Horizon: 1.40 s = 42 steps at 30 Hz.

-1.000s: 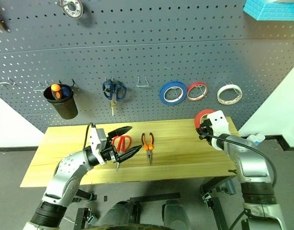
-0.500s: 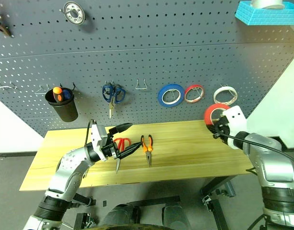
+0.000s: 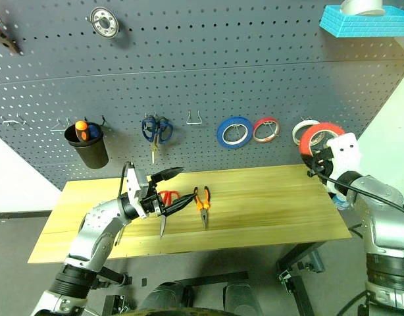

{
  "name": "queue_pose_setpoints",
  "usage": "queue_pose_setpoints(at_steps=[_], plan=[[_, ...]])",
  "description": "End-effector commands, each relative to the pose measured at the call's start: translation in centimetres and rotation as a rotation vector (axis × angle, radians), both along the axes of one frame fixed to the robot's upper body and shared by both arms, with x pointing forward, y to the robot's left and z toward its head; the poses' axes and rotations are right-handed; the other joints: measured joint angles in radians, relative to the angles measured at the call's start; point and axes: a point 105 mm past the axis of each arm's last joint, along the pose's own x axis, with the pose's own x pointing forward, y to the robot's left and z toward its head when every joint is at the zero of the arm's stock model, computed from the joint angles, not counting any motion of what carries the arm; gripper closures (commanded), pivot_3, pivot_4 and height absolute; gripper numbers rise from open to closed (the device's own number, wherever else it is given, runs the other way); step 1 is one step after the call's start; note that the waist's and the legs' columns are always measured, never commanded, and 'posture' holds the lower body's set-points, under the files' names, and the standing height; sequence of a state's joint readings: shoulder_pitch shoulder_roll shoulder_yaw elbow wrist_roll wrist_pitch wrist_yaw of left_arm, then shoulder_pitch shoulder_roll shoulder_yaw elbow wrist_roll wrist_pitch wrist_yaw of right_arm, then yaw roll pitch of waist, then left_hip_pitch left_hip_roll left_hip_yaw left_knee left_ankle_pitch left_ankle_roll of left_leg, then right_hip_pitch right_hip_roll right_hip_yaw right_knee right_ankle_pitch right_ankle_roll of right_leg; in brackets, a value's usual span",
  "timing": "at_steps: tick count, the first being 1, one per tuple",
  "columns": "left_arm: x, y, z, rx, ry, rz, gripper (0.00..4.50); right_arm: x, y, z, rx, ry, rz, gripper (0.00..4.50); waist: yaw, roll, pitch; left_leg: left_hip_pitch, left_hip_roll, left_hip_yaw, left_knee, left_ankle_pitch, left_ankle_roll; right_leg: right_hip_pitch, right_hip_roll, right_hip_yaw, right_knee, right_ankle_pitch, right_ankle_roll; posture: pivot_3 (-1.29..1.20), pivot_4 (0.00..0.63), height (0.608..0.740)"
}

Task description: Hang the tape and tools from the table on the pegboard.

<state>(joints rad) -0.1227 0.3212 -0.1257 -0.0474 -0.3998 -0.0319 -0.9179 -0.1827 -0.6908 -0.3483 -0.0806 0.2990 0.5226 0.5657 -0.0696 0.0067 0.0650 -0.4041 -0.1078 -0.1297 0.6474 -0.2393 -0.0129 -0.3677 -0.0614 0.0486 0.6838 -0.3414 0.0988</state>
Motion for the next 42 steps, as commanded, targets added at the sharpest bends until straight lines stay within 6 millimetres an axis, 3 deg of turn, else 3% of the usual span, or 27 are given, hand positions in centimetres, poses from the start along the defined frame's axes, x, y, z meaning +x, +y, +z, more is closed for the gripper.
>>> queue_pose_setpoints(at_steps=[1,12,20,42], plan=[[0.2,0.1,1.2,-0.007,-0.056,0.001,0.0,0.6,-0.5,1.9,-0.007,-0.097,-0.03,3.8,0.0,0.0,0.0,0.0,0.0,0.0,0.0,0.0,0.0,0.0,0.0,0.0,0.0,0.0,0.0,-0.14,0.0,0.717],[0.1,-0.2,1.4,-0.024,-0.059,0.001,0.0,3.2,0.0,0.8,0.02,-0.125,-0.052,3.8,-0.003,0.003,-0.003,0.001,0.0,0.0,0.0,0.0,0.0,0.001,0.0,0.0,0.001,0.0,0.0,-0.14,0.0,0.717],[-0.1,-0.6,1.6,-0.05,-0.068,-0.008,0.0,6.0,2.2,0.0,0.045,-0.142,-0.014,3.8,-0.002,0.003,-0.003,0.01,0.0,0.0,-0.001,0.0,0.0,0.009,0.0,0.001,0.001,0.0,0.0,-0.13,0.005,0.717],[-0.6,-0.7,1.7,-0.049,-0.069,-0.003,0.0,6.7,2.2,-0.5,0.028,-0.148,-0.033,3.8,-0.002,0.003,-0.003,0.013,0.0,0.0,0.0,0.0,0.0,0.011,0.001,0.001,0.001,0.0,0.0,-0.11,0.011,0.717]])
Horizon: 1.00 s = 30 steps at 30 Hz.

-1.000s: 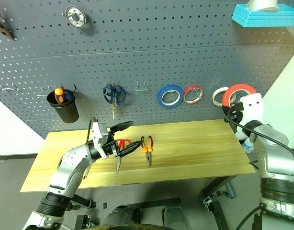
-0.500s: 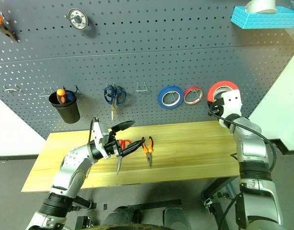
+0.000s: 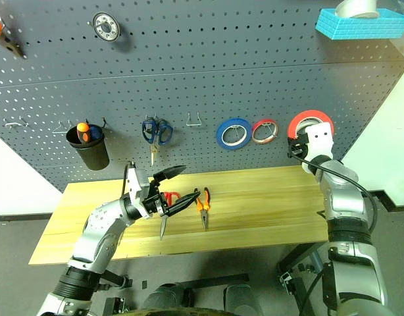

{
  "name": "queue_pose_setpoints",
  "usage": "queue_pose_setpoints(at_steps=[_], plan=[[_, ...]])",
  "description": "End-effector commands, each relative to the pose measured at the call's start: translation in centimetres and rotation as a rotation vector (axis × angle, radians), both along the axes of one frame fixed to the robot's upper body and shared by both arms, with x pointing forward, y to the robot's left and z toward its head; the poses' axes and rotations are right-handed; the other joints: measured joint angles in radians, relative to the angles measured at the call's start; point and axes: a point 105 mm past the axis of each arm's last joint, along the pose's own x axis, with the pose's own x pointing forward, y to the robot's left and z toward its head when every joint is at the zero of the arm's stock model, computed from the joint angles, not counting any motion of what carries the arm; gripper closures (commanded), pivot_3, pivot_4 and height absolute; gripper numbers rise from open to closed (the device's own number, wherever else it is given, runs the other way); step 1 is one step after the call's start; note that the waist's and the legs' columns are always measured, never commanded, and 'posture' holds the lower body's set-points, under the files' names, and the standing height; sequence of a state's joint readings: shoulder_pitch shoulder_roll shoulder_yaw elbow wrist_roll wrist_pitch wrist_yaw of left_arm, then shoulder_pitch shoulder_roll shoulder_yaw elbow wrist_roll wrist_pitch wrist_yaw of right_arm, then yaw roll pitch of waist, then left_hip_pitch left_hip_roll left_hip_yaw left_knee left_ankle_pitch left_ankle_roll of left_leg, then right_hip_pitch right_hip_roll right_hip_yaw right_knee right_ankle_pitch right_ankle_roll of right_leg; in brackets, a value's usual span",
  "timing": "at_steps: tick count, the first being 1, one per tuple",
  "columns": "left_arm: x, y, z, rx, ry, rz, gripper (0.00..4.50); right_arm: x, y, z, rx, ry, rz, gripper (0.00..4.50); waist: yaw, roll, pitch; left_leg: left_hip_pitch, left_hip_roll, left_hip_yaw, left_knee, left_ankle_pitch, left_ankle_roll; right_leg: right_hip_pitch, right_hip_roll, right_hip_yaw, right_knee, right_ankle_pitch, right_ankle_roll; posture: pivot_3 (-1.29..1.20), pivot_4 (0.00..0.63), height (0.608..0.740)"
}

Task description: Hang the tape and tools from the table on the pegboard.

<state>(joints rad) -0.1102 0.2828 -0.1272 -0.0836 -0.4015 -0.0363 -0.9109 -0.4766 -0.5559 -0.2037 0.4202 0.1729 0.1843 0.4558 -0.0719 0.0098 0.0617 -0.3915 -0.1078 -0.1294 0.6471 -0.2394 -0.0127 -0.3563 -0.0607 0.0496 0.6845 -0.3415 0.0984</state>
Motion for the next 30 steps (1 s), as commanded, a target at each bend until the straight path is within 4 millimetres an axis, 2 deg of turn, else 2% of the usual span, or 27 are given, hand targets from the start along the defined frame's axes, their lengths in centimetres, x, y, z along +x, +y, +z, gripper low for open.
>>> queue_pose_setpoints(at_steps=[1,8,13,18,24,30], plan=[[-0.2,0.1,1.0,-0.003,-0.045,0.005,0.0,0.2,1.0,1.7,-0.006,-0.06,0.031,3.8,0.0,0.0,0.0,0.0,0.0,0.0,0.0,0.0,0.0,0.0,0.0,0.0,0.0,0.0,0.0,-0.11,0.013,0.717],[-0.4,0.4,0.7,-0.003,-0.037,0.014,0.0,-3.0,4.6,1.4,-0.017,-0.032,0.158,3.8,0.003,0.0,0.0,0.0,0.0,0.0,-0.001,0.0,0.0,-0.001,0.0,0.0,0.0,0.0,0.0,-0.12,0.02,0.717],[-0.2,0.2,0.7,-0.005,-0.033,0.006,0.0,-4.3,4.6,0.9,-0.016,0.006,0.158,3.8,0.002,0.0,0.0,0.0,0.0,0.0,0.0,0.0,0.0,-0.001,0.0,0.0,0.0,0.0,0.0,-0.14,0.017,0.717],[0.0,-0.2,0.7,-0.006,-0.033,-0.011,0.0,-4.6,4.7,0.6,-0.022,0.021,0.159,3.8,0.002,0.0,0.0,0.0,0.0,-0.001,0.0,0.0,0.0,-0.001,0.0,0.0,0.0,0.0,0.0,-0.14,0.013,0.717],[-0.1,-0.3,0.6,-0.006,-0.032,-0.018,0.0,-3.9,5.8,0.8,-0.021,0.003,0.178,3.8,0.001,0.0,0.0,0.0,0.0,0.0,-0.001,0.0,0.0,-0.001,0.0,0.0,-0.001,0.0,0.0,-0.14,0.016,0.717],[-0.1,-0.1,0.5,-0.004,-0.028,-0.011,0.0,-4.5,7.2,2.2,-0.011,-0.025,0.243,3.8,0.003,0.0,0.0,0.0,0.0,-0.001,-0.001,0.0,0.0,-0.002,0.0,0.0,-0.001,0.0,0.0,-0.14,0.02,0.717]])
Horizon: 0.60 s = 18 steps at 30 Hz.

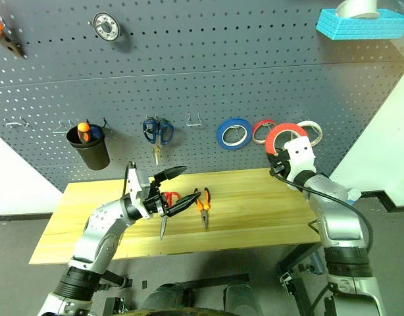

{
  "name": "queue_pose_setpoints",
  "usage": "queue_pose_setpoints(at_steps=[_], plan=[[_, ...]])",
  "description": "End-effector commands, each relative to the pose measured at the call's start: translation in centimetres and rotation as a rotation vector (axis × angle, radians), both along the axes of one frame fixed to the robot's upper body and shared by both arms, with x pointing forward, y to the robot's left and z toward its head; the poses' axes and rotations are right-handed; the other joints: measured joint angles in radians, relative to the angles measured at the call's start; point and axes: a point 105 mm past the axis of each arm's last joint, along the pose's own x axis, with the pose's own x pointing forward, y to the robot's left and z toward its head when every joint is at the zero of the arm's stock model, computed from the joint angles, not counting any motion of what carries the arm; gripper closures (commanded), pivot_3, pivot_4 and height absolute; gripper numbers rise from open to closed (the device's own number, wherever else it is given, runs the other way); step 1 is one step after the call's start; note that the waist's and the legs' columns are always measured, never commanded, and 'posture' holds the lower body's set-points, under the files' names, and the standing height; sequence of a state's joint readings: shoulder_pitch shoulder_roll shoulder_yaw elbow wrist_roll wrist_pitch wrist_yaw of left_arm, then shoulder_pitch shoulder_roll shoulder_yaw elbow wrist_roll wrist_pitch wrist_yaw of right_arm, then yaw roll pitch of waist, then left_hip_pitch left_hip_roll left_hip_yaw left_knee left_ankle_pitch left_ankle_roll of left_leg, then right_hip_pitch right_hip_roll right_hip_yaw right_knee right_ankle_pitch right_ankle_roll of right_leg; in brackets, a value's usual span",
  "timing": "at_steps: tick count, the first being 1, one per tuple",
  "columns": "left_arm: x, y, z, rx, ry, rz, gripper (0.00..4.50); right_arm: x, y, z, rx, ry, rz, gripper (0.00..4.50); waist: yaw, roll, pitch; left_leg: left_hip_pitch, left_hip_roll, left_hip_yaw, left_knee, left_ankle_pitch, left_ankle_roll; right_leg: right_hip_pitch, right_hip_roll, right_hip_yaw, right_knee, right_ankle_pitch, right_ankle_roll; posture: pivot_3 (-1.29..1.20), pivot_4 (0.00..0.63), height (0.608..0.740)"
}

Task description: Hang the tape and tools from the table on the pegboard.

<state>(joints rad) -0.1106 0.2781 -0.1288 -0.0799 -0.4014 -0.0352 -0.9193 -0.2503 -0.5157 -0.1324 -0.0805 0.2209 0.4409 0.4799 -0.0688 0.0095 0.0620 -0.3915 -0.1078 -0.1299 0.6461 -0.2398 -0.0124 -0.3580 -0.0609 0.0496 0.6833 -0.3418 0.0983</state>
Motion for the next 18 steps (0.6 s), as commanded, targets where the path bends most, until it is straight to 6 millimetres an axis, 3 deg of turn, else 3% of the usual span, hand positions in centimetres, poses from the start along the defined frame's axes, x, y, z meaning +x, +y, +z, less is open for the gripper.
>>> queue_pose_setpoints(at_steps=[1,6,18], plan=[[0.0,0.1,0.5,-0.001,-0.032,-0.001,0.0,-0.4,1.1,2.7,0.009,-0.087,0.053,3.8,0.0,0.0,0.0,0.0,0.0,0.0,0.0,0.0,0.0,0.0,0.0,0.0,0.0,0.0,0.0,-0.15,0.019,0.717],[-0.1,-0.1,0.6,-0.006,-0.031,0.0,0.0,-0.3,2.0,2.7,0.013,-0.094,0.081,3.8,-0.001,0.0,0.0,0.0,0.0,0.0,0.0,0.0,0.0,0.0,0.0,0.0,-0.001,0.0,0.0,-0.15,0.02,0.717],[-0.3,0.0,0.9,-0.005,-0.036,0.004,0.0,2.0,3.4,2.0,0.031,-0.11,0.086,3.8,0.0,0.0,0.0,0.0,0.0,0.0,-0.001,0.0,0.0,-0.001,0.0,0.0,-0.001,0.0,0.0,-0.12,0.027,0.717]])
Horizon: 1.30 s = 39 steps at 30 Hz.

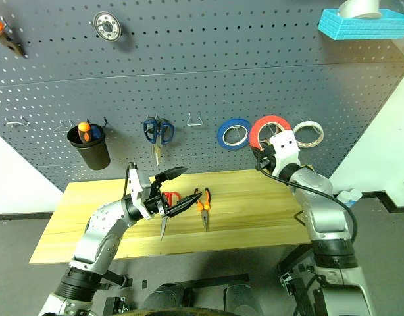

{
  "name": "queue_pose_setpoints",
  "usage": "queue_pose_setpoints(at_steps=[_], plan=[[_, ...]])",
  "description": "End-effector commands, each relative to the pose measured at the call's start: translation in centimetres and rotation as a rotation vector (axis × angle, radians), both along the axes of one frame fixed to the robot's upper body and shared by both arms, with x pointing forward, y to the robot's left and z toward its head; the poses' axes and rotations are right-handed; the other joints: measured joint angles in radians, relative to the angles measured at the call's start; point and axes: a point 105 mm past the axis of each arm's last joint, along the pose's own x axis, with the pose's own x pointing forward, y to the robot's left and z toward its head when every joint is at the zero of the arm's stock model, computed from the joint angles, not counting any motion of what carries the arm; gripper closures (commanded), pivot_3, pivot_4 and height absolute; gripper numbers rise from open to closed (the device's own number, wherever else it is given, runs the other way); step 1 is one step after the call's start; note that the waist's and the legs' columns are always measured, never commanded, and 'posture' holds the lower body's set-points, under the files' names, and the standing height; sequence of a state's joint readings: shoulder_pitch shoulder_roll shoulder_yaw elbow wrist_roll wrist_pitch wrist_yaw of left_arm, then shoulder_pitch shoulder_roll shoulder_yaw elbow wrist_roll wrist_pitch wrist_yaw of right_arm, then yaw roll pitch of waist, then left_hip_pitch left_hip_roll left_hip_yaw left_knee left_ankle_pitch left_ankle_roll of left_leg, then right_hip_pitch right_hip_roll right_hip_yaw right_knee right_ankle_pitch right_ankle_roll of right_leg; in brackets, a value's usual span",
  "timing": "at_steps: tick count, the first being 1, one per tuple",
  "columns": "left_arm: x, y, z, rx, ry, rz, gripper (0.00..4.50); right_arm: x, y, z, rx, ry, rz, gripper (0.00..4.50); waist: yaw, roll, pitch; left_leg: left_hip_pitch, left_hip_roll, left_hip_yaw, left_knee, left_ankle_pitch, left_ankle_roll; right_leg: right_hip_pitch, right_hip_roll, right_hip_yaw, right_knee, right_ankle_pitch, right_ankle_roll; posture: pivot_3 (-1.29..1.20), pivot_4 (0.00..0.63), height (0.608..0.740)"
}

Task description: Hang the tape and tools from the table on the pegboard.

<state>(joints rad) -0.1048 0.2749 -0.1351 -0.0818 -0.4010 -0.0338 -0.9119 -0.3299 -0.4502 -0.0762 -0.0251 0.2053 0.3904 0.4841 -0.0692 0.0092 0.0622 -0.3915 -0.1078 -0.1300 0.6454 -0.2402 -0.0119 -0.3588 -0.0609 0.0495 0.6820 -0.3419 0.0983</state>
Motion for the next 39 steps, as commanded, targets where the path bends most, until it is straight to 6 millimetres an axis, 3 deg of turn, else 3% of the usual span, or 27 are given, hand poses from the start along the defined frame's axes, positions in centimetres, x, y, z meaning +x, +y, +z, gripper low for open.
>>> queue_pose_setpoints(at_steps=[1,15,25,28,39], plan=[[-0.3,0.1,1.0,-0.002,-0.045,0.003,0.0,0.8,0.4,1.3,-0.004,-0.066,0.01,3.8,0.0,0.0,0.0,0.0,0.0,0.0,0.0,0.0,0.0,0.0,0.0,0.0,0.0,0.0,0.0,-0.12,0.03,0.717],[-1.2,0.5,1.2,0.003,-0.03,0.014,0.0,3.5,0.5,-1.8,-0.008,-0.028,-0.027,3.8,0.001,-0.002,0.005,0.0,0.0,0.0,-0.001,0.0,0.0,0.0,0.0,0.0,0.0,0.0,0.0,-0.09,0.063,0.717],[-1.3,0.9,1.4,0.013,-0.027,0.035,0.0,5.5,-0.5,-3.7,0.003,0.035,-0.108,3.8,0.001,-0.002,0.008,0.0,0.0,0.0,-0.002,0.0,0.0,0.0,0.0,0.0,-0.001,0.0,-0.001,-0.06,0.069,0.717],[-1.2,0.9,1.5,0.014,-0.029,0.04,0.0,5.8,-0.7,-3.4,0.031,0.036,-0.119,3.8,0.002,-0.002,0.008,0.0,0.0,0.0,-0.002,0.0,0.0,0.0,0.0,0.0,-0.001,0.0,-0.001,-0.06,0.068,0.717],[-1.0,0.8,1.5,0.011,-0.034,0.046,0.0,5.9,-1.1,-3.6,-0.007,0.033,-0.125,0.03,0.001,0.0,0.009,0.0,0.0,0.0,-0.004,0.0,0.0,0.0,0.0,0.0,-0.001,-0.001,-0.001,-0.07,0.058,0.717]])
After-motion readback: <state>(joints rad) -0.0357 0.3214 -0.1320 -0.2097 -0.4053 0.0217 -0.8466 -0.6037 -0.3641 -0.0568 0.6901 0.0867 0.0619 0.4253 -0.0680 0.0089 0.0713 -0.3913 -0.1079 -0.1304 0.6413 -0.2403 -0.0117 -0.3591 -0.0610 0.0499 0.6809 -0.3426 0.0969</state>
